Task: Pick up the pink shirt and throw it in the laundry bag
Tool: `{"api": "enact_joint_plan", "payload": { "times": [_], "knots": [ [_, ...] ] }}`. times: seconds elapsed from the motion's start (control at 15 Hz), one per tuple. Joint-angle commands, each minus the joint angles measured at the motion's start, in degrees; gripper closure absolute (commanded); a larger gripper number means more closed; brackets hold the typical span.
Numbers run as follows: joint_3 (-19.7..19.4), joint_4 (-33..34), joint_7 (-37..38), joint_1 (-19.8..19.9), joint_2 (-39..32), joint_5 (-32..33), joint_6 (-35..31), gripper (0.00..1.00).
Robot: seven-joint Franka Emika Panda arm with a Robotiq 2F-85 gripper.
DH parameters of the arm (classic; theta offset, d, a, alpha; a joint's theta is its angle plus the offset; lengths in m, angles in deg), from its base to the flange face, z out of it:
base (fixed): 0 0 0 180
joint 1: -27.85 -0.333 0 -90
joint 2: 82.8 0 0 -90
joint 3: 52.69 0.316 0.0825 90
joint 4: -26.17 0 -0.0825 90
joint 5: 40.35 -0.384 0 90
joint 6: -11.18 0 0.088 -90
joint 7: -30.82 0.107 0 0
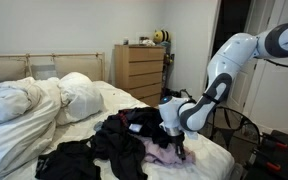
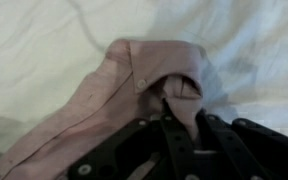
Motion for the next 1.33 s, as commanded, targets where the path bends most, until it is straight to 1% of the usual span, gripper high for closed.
{"api": "enact_joint_plan", "payload": {
  "times": [0.0,0.07,0.2,0.33,0.53,0.8,1.0,1.13,1.27],
  "knots": [
    [1.1,0.93,0.21,2.7,5.21,-3.95,6.89,0.96],
    [1.5,1.45,0.32,3.23,6.99,-5.36,9.78,0.97],
    [2.39,3.28,0.76,4.04,10.15,-8.18,16.24,0.96],
    [2.78,6.16,2.4,3.93,13.31,-10.14,23.18,0.96],
    [3.31,12.01,5.8,3.36,17.3,-12.37,33.03,0.96],
    [4.09,21.49,12.89,2.35,20.96,-15.31,43.63,0.96],
    [4.14,29.46,18.37,1.05,22.65,-16.43,50.02,0.96],
    [4.06,33.98,21.98,0.64,23.63,-17.45,52.33,0.96],
    [3.75,37.14,25.67,0.62,24.92,-18.45,52.99,0.96]
  ]
}}
